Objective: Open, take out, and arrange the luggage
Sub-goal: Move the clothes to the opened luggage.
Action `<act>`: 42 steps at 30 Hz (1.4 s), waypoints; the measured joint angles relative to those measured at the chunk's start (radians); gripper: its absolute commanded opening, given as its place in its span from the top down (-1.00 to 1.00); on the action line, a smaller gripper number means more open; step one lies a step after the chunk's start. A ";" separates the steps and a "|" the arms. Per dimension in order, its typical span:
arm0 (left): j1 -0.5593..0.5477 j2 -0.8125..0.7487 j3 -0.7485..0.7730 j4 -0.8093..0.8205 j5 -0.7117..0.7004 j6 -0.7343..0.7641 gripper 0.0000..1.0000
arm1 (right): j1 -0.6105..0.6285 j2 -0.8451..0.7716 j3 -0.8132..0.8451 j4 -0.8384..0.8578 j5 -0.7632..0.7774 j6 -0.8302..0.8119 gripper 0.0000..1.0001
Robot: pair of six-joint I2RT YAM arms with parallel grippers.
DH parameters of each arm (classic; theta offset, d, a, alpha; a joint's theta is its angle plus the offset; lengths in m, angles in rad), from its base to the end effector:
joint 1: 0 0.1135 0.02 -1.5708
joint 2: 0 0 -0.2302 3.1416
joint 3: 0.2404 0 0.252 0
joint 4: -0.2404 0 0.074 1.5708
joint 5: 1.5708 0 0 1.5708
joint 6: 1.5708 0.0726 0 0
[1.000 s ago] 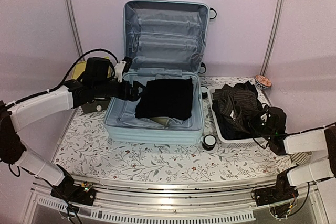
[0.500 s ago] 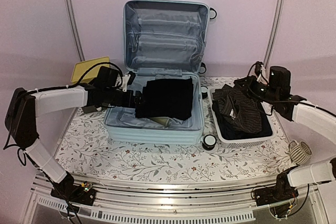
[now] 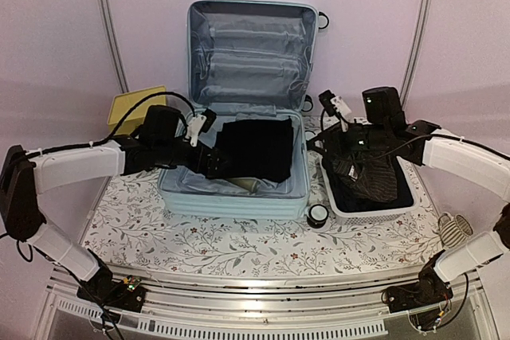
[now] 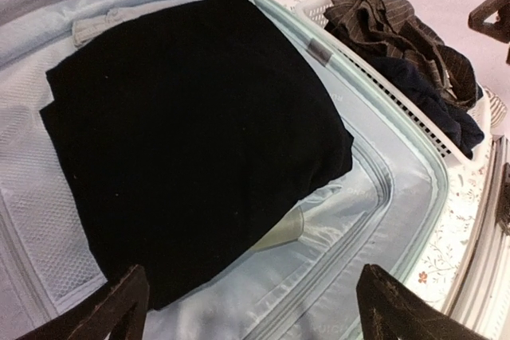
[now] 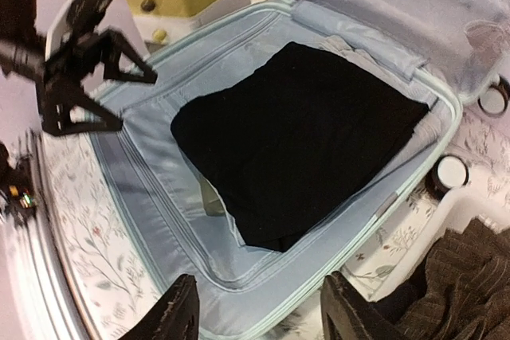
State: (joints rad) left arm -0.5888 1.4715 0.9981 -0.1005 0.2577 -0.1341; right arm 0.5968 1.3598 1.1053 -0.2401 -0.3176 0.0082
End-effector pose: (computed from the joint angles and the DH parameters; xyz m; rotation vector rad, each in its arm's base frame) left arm 0.2920 -0.2172 0.2061 0.6470 2.1083 -0.6901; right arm 0.2764 0.2152 0.2672 -0.8025 1.9547 0.6956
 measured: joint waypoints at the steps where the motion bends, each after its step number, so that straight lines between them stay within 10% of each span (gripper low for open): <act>1: 0.000 -0.006 -0.004 0.006 -0.005 0.006 -0.88 | 0.014 0.015 0.013 -0.009 0.011 -0.047 -0.15; 17: 0.030 -0.248 -0.152 0.080 -0.064 -0.010 -0.94 | 0.106 0.256 0.246 -0.095 0.163 -0.620 -0.40; 42: 0.143 -0.343 -0.166 0.042 -0.024 -0.060 -0.96 | 0.184 0.655 0.480 -0.157 0.345 -0.969 -0.43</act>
State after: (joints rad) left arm -0.4454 1.1282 0.8318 -0.0586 0.2340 -0.1944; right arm 0.7807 2.0151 1.5856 -0.3973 0.0277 -0.9604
